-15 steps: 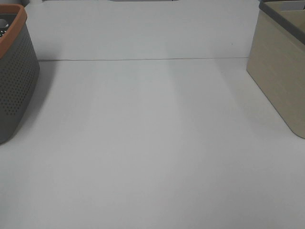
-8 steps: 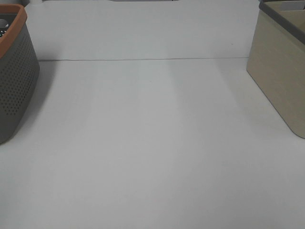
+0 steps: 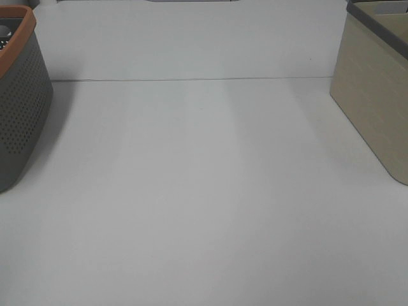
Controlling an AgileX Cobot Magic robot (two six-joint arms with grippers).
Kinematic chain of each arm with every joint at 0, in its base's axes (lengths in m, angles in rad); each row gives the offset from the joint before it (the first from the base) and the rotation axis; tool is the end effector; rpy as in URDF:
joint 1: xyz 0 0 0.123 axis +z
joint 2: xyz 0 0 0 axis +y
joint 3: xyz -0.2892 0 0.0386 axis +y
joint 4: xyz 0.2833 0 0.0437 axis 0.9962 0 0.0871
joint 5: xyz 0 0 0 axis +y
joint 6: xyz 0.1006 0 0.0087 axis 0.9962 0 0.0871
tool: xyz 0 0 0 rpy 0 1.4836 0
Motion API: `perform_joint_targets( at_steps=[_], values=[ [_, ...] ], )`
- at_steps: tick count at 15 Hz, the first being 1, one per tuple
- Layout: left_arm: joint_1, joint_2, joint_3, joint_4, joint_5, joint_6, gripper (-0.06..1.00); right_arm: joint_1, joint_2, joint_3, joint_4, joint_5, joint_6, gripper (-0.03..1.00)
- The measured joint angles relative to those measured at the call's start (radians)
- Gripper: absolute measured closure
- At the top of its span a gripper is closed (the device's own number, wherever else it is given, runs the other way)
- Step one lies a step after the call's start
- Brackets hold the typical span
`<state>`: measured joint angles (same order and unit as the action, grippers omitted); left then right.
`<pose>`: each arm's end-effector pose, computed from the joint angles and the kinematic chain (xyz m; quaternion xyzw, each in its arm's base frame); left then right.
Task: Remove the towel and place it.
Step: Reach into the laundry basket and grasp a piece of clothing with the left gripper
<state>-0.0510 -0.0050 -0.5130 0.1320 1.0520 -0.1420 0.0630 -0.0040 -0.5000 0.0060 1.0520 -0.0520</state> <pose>0.0263 0.0102 0.2953 -0.0413 0.8433 0.0144 0.5356 0.0279 0.0023 0.2905 -0.0490 0.8485 0.0059 0.5269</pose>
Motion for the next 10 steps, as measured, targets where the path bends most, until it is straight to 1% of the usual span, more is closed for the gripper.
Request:
perform_joint_targets(
  at_steps=[5, 10],
  values=[
    [0.0, 0.0, 0.0, 0.0, 0.0, 0.0, 0.18, 0.0, 0.0, 0.0, 0.0, 0.0, 0.0, 0.35],
    [0.0, -0.001, -0.05, 0.002, -0.005, 0.0, 0.18, 0.0, 0.0, 0.0, 0.0, 0.0, 0.0, 0.35]
  ],
)
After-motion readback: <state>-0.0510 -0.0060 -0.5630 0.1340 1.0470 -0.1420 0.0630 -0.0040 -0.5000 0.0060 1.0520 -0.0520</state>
